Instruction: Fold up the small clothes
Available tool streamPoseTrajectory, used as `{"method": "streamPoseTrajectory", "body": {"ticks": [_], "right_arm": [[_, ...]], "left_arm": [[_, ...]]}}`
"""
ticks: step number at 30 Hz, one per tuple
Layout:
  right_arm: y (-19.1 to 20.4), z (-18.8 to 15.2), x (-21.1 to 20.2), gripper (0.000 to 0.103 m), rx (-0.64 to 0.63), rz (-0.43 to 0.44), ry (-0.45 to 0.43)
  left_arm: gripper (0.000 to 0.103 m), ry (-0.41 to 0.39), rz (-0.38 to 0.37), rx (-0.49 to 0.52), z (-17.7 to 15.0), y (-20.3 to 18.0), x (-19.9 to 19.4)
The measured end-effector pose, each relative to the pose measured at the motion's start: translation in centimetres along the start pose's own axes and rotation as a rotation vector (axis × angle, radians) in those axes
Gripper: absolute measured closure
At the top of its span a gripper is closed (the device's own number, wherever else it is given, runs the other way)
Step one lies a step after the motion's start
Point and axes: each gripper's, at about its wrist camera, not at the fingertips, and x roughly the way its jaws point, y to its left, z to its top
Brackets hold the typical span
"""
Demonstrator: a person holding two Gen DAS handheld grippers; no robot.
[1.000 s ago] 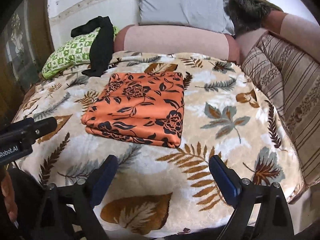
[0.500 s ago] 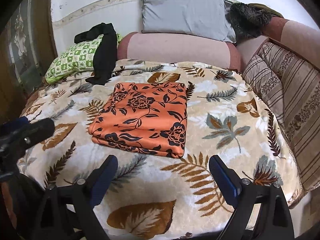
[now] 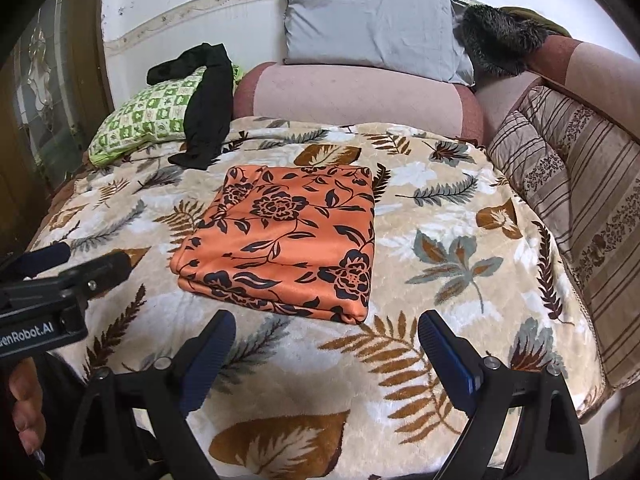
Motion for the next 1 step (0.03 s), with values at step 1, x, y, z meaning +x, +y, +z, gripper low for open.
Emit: {"method": "streamPoseTrajectory", "body": {"ticks": [1], "right_arm": [[0.00, 0.06, 0.05, 0.009, 0.002, -0.001, -0.001]], "left_arm": [[0.005, 0.003, -0.006, 0.003, 0.07, -0.05, 0.11]]}}
